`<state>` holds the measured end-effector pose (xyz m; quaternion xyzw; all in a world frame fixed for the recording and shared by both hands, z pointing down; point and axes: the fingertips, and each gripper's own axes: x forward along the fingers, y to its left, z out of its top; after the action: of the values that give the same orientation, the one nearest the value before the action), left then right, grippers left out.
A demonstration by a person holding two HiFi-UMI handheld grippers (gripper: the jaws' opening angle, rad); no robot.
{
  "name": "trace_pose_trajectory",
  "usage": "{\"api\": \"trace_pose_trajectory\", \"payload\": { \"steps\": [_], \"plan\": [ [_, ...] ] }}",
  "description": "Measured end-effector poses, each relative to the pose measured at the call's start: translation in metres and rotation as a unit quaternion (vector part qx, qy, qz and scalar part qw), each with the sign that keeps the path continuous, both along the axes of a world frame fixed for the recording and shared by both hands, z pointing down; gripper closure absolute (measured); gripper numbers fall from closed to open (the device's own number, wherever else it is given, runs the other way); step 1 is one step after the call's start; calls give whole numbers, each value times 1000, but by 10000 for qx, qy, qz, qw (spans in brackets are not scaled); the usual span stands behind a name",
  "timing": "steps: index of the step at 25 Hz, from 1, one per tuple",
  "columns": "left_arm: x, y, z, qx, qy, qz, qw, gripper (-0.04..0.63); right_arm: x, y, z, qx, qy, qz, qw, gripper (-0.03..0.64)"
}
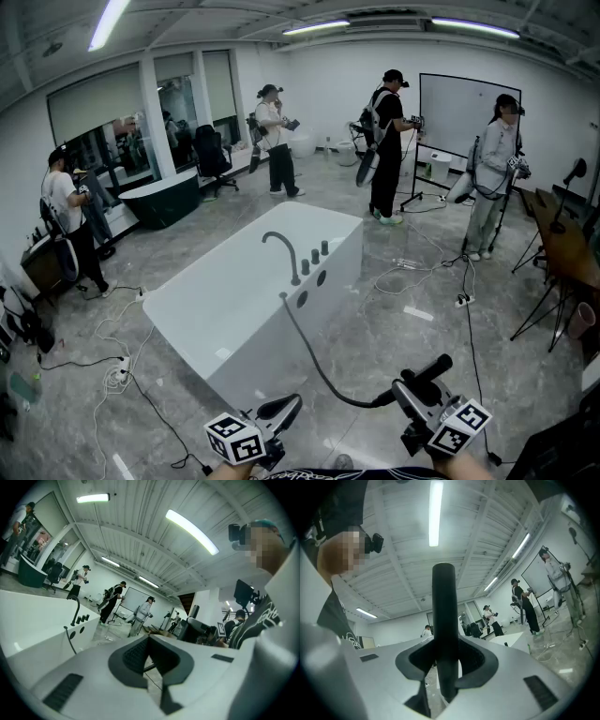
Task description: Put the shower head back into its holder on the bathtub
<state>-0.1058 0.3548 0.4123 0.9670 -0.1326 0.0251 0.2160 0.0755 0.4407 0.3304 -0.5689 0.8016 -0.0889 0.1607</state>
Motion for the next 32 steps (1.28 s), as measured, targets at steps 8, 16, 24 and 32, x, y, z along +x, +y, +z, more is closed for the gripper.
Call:
{"api": "trace_pose_trajectory", "payload": {
  "steps": [8, 16, 24, 32],
  "plan": [
    [-2, -3, 18, 140, -333, 108, 9993, 592, 6, -12, 7, -51, 3, 63, 10000, 485],
    [-33, 22, 36, 107, -701, 245, 9972, 592, -18, -17, 13, -70, 139, -139, 9998, 486],
    [-42, 56, 16, 1198, -1326, 565, 9823, 591, -49, -13, -9, 4, 133, -559, 9983, 486],
    [-23, 55, 31, 1295, -1606, 1053, 9728, 586, -55, -28, -14, 58, -15, -606, 9981, 486]
  ]
}}
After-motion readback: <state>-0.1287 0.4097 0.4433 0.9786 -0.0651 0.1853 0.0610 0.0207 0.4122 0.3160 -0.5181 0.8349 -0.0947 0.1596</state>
